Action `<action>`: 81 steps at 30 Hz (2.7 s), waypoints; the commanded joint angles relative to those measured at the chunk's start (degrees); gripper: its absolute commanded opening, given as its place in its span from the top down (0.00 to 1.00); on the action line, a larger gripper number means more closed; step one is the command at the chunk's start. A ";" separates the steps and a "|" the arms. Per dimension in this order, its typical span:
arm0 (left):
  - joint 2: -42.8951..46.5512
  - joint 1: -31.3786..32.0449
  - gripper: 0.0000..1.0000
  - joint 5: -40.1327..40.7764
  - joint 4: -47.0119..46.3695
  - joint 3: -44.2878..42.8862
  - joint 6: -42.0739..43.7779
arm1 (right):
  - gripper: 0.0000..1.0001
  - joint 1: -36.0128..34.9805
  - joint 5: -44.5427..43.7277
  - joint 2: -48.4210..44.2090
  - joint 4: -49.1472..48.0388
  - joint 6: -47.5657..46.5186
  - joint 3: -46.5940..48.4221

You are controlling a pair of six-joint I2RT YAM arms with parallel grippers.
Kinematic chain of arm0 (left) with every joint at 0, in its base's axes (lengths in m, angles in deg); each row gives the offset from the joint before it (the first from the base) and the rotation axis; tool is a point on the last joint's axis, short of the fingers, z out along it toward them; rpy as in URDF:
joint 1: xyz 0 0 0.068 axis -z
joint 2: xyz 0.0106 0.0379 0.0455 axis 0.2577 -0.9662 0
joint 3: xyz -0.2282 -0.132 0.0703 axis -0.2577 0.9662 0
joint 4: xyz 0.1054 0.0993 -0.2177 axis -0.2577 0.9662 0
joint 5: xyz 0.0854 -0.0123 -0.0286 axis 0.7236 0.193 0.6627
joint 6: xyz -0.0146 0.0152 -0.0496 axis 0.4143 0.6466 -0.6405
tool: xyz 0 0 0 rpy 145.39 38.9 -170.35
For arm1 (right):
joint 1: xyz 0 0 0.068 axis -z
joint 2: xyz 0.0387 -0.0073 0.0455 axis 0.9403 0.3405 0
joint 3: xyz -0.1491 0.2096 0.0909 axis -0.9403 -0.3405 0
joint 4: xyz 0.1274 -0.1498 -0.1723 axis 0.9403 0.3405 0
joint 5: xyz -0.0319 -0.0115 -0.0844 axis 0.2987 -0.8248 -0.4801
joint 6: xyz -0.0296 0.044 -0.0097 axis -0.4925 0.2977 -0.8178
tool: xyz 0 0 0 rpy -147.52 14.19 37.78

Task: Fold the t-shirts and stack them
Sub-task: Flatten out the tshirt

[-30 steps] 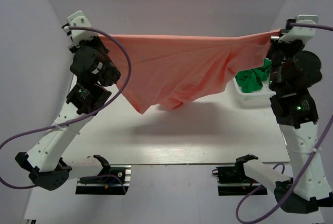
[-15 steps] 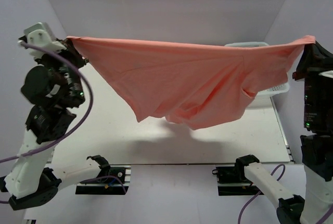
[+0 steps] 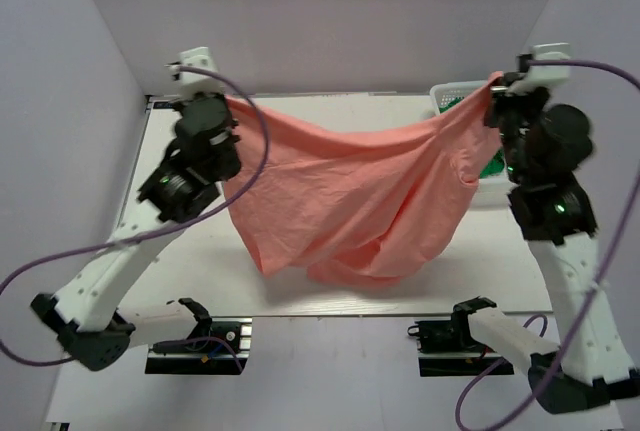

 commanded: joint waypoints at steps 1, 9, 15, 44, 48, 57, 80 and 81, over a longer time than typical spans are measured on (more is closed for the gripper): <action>-4.58 -1.07 1.00 3.27 -5.09 3.39 0.57 | 1.00 0.39 -1.89 3.47 -4.33 2.35 -3.52; -15.22 -8.97 1.00 -3.66 0.35 4.72 -9.97 | 1.00 0.39 0.40 12.87 -5.74 5.69 -8.01; -23.48 -16.18 1.00 -9.02 2.91 2.96 -14.37 | 1.00 0.56 -0.48 23.58 -6.79 4.46 -3.71; -67.79 -30.34 0.00 -34.95 7.56 -36.43 -15.95 | 0.17 2.41 1.10 81.52 -20.59 -4.95 37.34; -63.14 -30.34 0.00 -38.29 9.05 -33.08 -18.06 | 0.09 1.80 1.80 80.21 -13.49 -3.99 38.40; -53.38 -26.65 0.00 -64.72 6.07 -16.65 -25.70 | 0.09 0.56 21.89 57.37 -4.51 13.76 11.73; -37.13 -15.75 0.00 -67.92 7.74 25.27 -33.18 | 0.09 -4.70 36.08 36.62 -0.82 29.24 -34.54; -35.63 -15.75 0.00 -67.39 8.61 28.50 -33.79 | 0.09 -5.06 36.43 35.39 1.10 29.24 -38.47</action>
